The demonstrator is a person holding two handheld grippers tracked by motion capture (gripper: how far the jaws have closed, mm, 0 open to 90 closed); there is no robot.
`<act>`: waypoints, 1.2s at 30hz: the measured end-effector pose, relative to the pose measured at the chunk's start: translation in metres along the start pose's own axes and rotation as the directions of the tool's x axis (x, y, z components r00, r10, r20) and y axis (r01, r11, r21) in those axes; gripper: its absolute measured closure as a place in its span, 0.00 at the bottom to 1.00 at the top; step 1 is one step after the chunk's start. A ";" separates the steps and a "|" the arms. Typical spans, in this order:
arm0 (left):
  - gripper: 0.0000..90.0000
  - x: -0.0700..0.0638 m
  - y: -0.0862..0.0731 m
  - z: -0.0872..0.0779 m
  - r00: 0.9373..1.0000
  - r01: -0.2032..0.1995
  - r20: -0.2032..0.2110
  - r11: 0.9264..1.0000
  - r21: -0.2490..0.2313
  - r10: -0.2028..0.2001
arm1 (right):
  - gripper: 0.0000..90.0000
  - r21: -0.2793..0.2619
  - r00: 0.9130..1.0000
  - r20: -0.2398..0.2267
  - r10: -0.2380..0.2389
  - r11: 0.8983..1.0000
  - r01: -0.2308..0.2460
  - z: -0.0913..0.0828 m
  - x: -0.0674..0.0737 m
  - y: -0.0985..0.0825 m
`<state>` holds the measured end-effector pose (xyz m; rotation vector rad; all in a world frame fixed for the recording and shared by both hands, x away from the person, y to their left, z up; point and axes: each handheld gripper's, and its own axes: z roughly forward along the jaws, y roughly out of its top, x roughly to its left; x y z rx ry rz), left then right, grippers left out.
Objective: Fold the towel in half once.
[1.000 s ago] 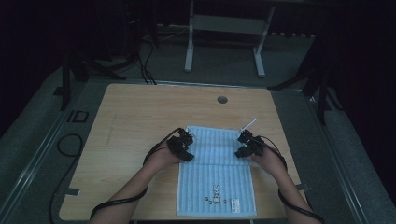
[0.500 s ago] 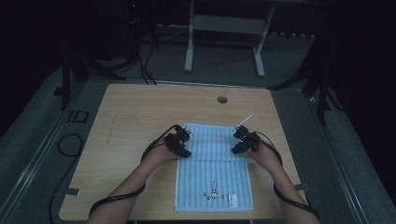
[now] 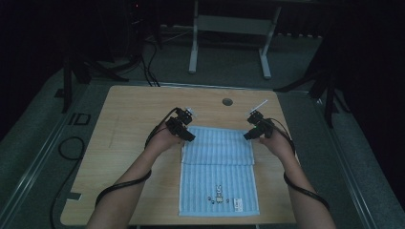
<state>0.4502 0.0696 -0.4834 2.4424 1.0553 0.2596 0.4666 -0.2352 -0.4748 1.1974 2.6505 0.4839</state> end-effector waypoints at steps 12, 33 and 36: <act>0.46 0.030 0.019 0.046 0.996 0.082 -0.025 0.994 0.067 -0.081 | 0.62 0.083 0.989 0.034 0.143 0.986 -0.145 0.039 -0.034 0.019; 0.96 0.018 0.016 0.053 0.996 0.080 0.045 0.995 0.055 -0.082 | 0.93 0.118 0.995 0.023 0.094 0.988 -0.096 0.050 -0.023 0.018; 0.97 0.017 0.018 0.042 0.995 0.074 0.063 0.997 0.035 -0.076 | 0.93 0.080 0.996 0.016 0.091 0.993 -0.092 0.037 -0.024 0.020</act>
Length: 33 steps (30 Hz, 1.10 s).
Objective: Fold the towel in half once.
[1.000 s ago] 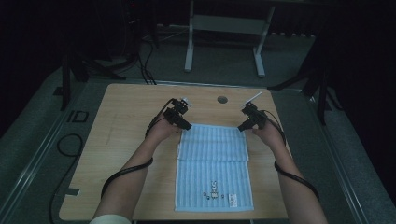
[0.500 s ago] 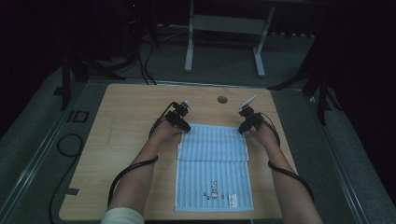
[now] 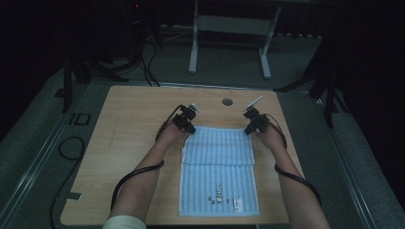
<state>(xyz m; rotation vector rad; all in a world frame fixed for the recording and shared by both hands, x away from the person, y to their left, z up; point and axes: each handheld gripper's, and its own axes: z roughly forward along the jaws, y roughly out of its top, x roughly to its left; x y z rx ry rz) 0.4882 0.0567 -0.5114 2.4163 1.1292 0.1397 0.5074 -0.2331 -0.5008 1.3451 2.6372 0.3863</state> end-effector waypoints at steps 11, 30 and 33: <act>0.96 -0.007 0.027 -0.111 0.995 -0.077 -0.082 0.976 -0.201 0.061 | 0.93 -0.197 0.997 0.066 -0.040 0.979 0.052 -0.095 0.000 0.023; 0.96 -0.033 -0.035 -0.153 0.994 -0.104 -0.006 0.946 -0.306 0.107 | 0.93 -0.408 0.982 0.082 -0.171 0.893 0.190 -0.165 0.039 -0.033; 0.96 -0.047 -0.060 -0.141 0.989 -0.135 0.028 0.951 -0.278 0.148 | 0.93 -0.407 0.979 0.068 -0.193 0.890 0.204 -0.155 0.049 -0.055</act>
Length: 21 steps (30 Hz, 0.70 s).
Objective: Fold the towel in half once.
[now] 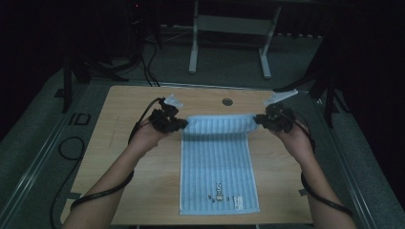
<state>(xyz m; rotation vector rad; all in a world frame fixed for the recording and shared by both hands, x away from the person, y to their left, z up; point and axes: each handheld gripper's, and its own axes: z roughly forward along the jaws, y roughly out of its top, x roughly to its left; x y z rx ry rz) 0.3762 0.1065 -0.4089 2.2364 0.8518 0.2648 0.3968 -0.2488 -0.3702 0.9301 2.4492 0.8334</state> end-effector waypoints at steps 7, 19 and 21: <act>0.96 -0.030 -0.043 0.007 0.997 -0.034 0.065 0.998 0.043 0.031 | 0.93 0.022 0.996 -0.082 -0.017 1.000 0.019 0.002 0.034 -0.050; 0.96 -0.060 -0.093 0.032 0.987 -0.012 0.163 0.993 0.114 -0.007 | 0.93 0.120 0.985 -0.172 0.031 0.993 -0.010 0.019 0.066 -0.117; 0.96 -0.062 -0.098 0.041 0.987 -0.014 0.162 0.991 0.130 -0.007 | 0.93 0.146 0.983 -0.178 0.033 0.989 -0.007 0.029 0.068 -0.120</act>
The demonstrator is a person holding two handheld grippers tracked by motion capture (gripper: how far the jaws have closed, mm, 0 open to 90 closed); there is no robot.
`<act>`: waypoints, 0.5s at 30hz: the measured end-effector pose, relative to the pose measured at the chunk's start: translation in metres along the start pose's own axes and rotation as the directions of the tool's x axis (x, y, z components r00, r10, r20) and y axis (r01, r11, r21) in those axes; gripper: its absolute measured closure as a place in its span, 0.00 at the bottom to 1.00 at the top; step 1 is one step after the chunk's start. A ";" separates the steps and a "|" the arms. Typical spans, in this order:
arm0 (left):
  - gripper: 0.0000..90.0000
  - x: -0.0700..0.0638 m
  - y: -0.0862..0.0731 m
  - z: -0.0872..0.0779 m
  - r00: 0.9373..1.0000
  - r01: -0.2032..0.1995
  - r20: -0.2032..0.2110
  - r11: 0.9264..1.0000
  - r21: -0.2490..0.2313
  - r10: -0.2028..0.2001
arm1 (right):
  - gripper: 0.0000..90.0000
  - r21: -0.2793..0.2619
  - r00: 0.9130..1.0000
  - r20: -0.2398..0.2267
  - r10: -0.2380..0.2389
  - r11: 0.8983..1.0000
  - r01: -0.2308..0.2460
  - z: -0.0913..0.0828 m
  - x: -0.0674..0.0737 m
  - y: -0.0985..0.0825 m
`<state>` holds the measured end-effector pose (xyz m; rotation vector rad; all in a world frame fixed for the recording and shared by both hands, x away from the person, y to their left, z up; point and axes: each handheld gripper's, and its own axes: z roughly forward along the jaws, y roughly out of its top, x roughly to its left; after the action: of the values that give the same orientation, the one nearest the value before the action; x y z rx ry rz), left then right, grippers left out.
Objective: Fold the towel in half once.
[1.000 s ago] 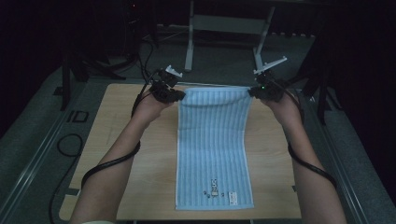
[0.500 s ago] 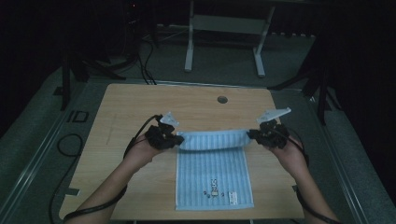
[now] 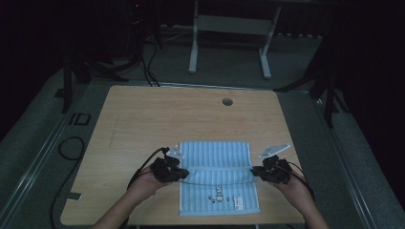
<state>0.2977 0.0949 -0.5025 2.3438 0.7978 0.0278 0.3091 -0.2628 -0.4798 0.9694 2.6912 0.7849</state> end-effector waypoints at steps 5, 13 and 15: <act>0.96 -0.003 0.002 -0.009 1.000 0.004 0.002 0.999 -0.034 -0.003 | 0.93 -0.011 1.000 -0.012 0.011 1.000 -0.011 0.000 -0.002 0.000; 0.83 -0.044 -0.014 -0.043 0.994 -0.096 0.040 0.993 -0.068 0.098 | 0.85 -0.105 0.996 -0.082 -0.016 0.994 0.007 -0.057 0.033 -0.027; 0.75 -0.050 -0.028 -0.040 0.992 -0.077 0.093 0.995 -0.057 0.082 | 0.81 -0.094 0.993 -0.117 -0.019 0.996 0.008 -0.058 0.038 -0.034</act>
<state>0.2329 0.1072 -0.4784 2.3072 0.6498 -0.0281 0.2424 -0.2850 -0.4488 0.9096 2.7280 0.9858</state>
